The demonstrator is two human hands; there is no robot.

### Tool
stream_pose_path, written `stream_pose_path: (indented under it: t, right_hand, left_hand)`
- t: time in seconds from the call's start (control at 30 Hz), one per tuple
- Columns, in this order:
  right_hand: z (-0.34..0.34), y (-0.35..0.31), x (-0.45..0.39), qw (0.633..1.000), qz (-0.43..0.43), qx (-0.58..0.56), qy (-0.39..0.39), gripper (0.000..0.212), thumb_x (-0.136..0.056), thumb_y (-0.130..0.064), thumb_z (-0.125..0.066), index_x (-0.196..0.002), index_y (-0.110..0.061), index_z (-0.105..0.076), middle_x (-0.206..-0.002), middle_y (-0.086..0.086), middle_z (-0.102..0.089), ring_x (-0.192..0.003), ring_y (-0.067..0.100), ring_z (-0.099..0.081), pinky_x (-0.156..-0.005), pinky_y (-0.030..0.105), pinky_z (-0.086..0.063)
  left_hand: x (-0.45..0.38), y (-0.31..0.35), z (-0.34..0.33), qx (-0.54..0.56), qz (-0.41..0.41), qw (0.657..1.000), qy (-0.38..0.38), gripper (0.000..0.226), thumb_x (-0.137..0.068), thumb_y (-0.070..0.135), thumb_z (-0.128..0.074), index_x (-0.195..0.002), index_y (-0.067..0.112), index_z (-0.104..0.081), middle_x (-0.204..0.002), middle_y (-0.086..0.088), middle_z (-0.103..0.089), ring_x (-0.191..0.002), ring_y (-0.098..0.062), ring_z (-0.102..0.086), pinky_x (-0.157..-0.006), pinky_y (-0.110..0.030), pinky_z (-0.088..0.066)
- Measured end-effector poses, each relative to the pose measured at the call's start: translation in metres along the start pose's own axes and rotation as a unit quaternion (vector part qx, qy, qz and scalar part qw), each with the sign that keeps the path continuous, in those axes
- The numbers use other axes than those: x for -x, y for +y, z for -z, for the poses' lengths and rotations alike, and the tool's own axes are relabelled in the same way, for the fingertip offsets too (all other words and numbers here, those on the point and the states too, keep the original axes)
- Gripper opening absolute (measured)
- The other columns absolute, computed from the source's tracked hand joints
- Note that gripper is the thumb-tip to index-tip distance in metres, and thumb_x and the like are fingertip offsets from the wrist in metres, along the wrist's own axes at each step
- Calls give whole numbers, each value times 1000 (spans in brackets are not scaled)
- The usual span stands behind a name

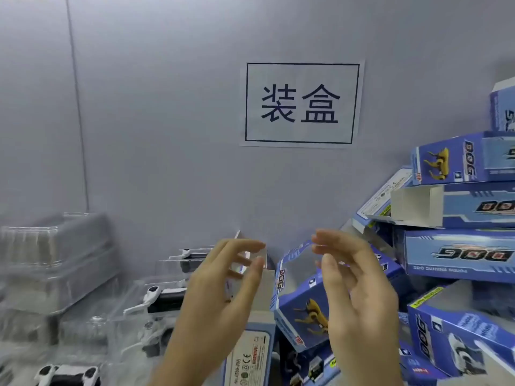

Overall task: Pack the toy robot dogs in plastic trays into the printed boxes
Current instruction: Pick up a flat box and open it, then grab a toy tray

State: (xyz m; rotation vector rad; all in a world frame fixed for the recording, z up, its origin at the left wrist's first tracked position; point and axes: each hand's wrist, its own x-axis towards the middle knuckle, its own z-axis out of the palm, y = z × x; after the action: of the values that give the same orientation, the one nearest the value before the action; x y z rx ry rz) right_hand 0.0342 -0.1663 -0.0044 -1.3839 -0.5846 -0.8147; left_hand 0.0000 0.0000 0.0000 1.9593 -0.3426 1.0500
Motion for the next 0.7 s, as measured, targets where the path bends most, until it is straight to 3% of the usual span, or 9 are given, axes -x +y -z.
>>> stream_pose_path:
  t: [0.1,0.2,0.27,0.37,0.47,0.6,0.7]
  right_hand:
    - [2,9,-5,987,-5,152,52,29,-101,-47,-52,-127,-38,-61,-125,-19,-61,-122,12,-58,-91,25,-49]
    - [1,17,-9,943,-166,288,-14,90,-79,-76,-39,-156,-30,-37,-153,-3,-45,-144,23,-39,-111,47,-42]
    - [2,21,-8,900,-236,357,-85,109,-74,-87,-30,-163,-25,-20,-163,4,-33,-147,27,-33,-118,49,-34]
    - [5,28,-4,861,-265,416,-128,104,-78,-90,-27,-160,-27,-26,-159,4,-38,-142,28,-39,-115,45,-37]
    - [10,33,-3,862,-261,417,-124,86,-88,-82,-40,-157,-31,-34,-152,2,-45,-135,27,-43,-111,43,-40]
    - [19,26,-7,907,-242,333,-89,72,-94,-61,-60,-155,-27,-45,-153,1,-48,-138,26,-43,-113,46,-42]
    - [25,14,-8,944,-191,266,-36,65,-92,-51,-68,-151,-26,-52,-154,-2,-50,-140,23,-44,-113,49,-44]
  left_hand:
    - [-4,-9,8,-40,-6,999,10,16,-98,38,-62,-112,43,-70,-123,20,-66,-107,-11,-68,-78,-18,-53]
    - [-4,-15,16,-56,1,998,3,17,-98,35,-65,-112,43,-70,-126,20,-65,-107,-13,-70,-84,-31,-57]
    - [-3,-12,21,-53,16,998,-8,18,-98,36,-65,-114,44,-70,-127,22,-65,-106,-11,-70,-85,-33,-60]
    - [-1,-2,24,-56,22,998,-24,20,-98,41,-62,-117,46,-69,-130,29,-63,-113,-4,-68,-90,-32,-59]
    - [1,8,20,-49,18,998,-32,22,-98,43,-61,-117,46,-71,-136,32,-60,-123,0,-62,-93,-33,-54]
    - [5,22,11,-56,17,998,-13,19,-98,41,-61,-113,45,-71,-137,34,-58,-127,4,-58,-105,-34,-48]
    - [6,32,5,-31,28,999,4,18,-98,41,-61,-112,45,-71,-135,35,-59,-124,4,-59,-104,-29,-47]
